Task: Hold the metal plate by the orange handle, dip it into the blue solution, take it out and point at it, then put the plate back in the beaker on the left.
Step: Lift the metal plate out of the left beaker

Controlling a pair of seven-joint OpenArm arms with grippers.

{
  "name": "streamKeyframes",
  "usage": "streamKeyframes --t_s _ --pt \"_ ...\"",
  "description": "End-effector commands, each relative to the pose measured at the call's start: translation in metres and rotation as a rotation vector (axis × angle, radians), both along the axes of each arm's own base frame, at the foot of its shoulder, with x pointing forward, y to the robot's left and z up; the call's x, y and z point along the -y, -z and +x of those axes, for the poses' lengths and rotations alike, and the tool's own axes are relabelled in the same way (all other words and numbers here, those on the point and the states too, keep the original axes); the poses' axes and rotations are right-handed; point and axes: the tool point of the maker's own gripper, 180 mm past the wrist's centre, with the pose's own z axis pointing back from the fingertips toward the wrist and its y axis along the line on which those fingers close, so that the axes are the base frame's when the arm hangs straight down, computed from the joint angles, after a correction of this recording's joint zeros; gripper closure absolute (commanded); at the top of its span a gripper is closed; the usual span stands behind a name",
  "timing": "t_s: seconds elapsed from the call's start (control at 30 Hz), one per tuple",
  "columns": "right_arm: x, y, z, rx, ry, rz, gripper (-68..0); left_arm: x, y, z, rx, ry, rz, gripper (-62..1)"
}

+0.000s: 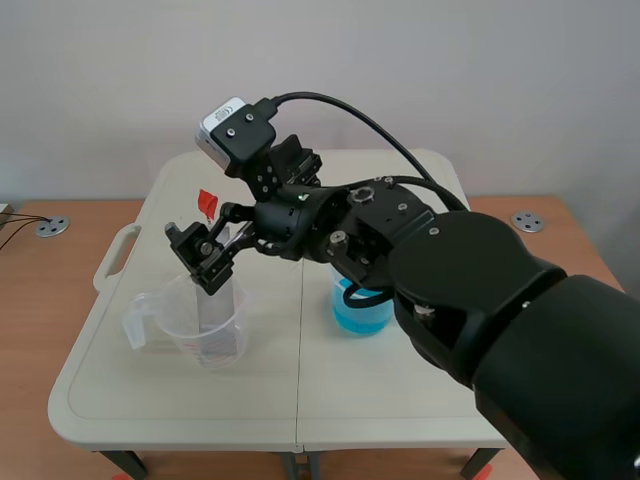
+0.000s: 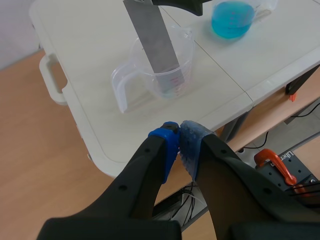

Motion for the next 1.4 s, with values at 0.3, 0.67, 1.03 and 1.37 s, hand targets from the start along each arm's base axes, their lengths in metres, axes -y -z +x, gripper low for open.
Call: streamKeyframes --t_s 0.3,0.67,1.03,1.37 --pt "-0.014 -0.007 0.009 0.014 -0.004 0.018 -49.8 0.004 -0.003 0.001 0.009 0.002 -0.017 -4.9" --pt "-0.013 -0.015 0.014 0.07 0.0 0.044 -40.5 0.003 -0.003 0.001 0.009 0.002 -0.015 -4.9" --pt "-0.013 -0.015 0.013 0.073 -0.002 0.038 -15.5 0.003 -0.003 0.001 0.009 0.002 -0.015 -4.9" --pt "-0.013 -0.015 0.013 0.073 -0.003 0.038 -1.0 0.003 -0.003 0.001 0.009 0.002 -0.015 -4.9"
